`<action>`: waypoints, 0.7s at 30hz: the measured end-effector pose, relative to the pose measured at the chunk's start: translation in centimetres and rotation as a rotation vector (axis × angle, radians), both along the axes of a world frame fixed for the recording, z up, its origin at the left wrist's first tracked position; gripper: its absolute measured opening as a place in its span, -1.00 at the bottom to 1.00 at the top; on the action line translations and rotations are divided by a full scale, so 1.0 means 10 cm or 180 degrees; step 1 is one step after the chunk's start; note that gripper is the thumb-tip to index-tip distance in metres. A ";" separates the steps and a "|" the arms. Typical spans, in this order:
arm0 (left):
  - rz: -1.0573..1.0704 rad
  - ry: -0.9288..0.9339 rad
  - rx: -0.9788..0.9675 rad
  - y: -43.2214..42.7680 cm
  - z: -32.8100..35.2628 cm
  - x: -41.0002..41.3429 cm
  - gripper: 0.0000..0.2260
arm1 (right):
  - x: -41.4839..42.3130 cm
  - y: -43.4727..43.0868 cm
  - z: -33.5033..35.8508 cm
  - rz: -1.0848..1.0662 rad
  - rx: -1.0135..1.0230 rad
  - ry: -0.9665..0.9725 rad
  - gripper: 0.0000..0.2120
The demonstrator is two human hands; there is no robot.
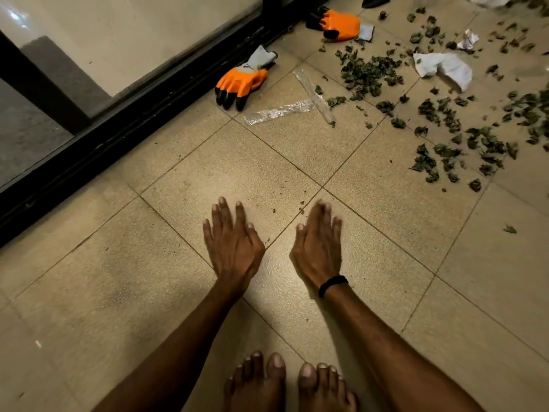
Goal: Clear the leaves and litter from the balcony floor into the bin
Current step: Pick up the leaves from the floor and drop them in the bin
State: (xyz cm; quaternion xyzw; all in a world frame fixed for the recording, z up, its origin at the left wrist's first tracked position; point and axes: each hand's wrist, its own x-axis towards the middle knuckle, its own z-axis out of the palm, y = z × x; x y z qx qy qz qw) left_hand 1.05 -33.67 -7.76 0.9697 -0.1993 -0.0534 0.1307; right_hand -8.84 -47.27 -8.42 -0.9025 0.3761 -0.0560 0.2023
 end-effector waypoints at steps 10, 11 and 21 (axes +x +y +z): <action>-0.0618 0.0179 -0.0496 -0.14 0.11 0.03 -0.43 | 0.05 -0.19 0.17 -0.0172 0.0513 -0.0737 -0.48; -0.0468 0.0144 -0.0764 -0.13 0.12 0.07 -0.45 | 0.05 -0.24 0.21 -0.0196 0.0514 -0.0833 -0.54; 0.0022 0.0299 -0.1299 0.05 0.15 0.37 -0.63 | 0.31 -0.49 0.30 0.1501 0.0117 -0.0025 -0.70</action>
